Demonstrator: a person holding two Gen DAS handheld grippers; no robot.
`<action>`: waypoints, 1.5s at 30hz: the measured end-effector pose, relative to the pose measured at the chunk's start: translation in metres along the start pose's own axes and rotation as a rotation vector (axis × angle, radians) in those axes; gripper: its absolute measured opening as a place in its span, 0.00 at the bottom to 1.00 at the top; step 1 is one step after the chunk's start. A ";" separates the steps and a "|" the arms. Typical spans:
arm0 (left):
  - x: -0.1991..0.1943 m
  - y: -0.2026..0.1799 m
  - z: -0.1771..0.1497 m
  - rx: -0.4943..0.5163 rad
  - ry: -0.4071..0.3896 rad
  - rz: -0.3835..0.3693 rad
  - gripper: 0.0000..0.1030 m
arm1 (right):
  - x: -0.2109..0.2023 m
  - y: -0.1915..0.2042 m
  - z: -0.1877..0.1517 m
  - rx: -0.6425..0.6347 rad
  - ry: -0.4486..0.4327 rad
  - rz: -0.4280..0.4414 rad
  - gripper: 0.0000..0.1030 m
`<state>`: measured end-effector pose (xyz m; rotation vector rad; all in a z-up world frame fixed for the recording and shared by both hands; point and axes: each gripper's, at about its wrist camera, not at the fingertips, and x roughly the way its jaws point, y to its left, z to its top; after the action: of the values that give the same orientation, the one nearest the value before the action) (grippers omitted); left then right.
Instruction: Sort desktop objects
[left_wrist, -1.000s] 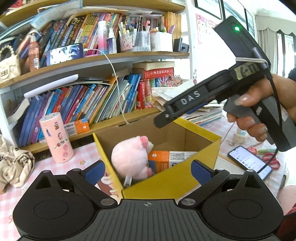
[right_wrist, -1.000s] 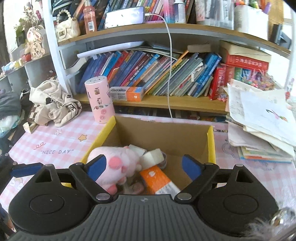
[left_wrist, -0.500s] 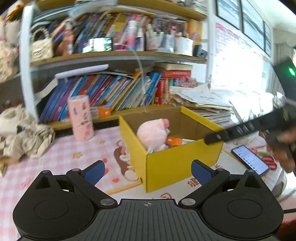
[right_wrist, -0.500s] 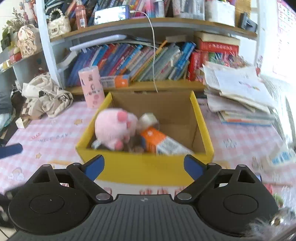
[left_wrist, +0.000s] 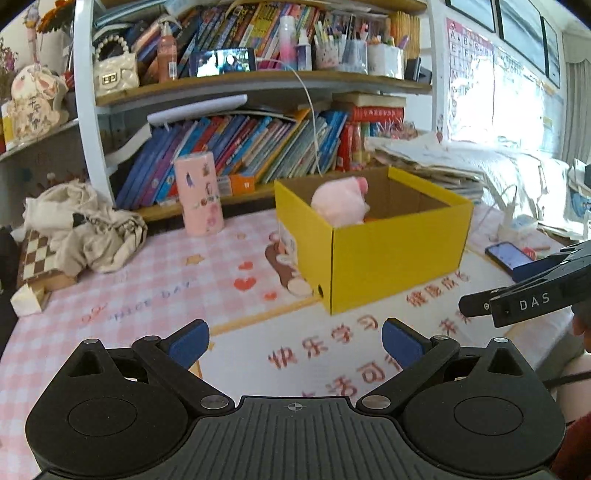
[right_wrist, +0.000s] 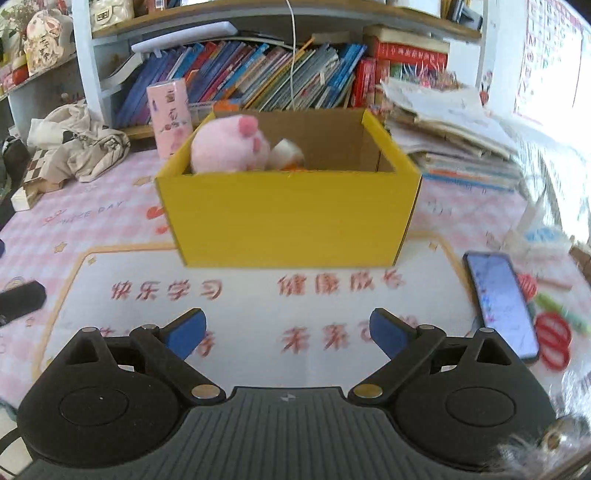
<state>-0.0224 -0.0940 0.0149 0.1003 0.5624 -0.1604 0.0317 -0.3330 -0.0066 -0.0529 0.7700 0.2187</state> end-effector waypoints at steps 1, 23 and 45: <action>-0.001 0.000 -0.001 0.001 0.002 -0.002 0.98 | -0.001 0.003 -0.002 0.003 0.000 0.002 0.95; -0.013 0.028 -0.016 -0.111 0.012 -0.040 0.99 | -0.015 0.037 -0.014 -0.039 -0.005 -0.005 0.97; -0.013 0.043 -0.029 -0.187 0.061 -0.020 1.00 | -0.017 0.051 -0.014 -0.097 0.007 -0.007 0.99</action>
<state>-0.0406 -0.0465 -0.0010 -0.0822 0.6367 -0.1243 -0.0005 -0.2883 -0.0034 -0.1480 0.7663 0.2488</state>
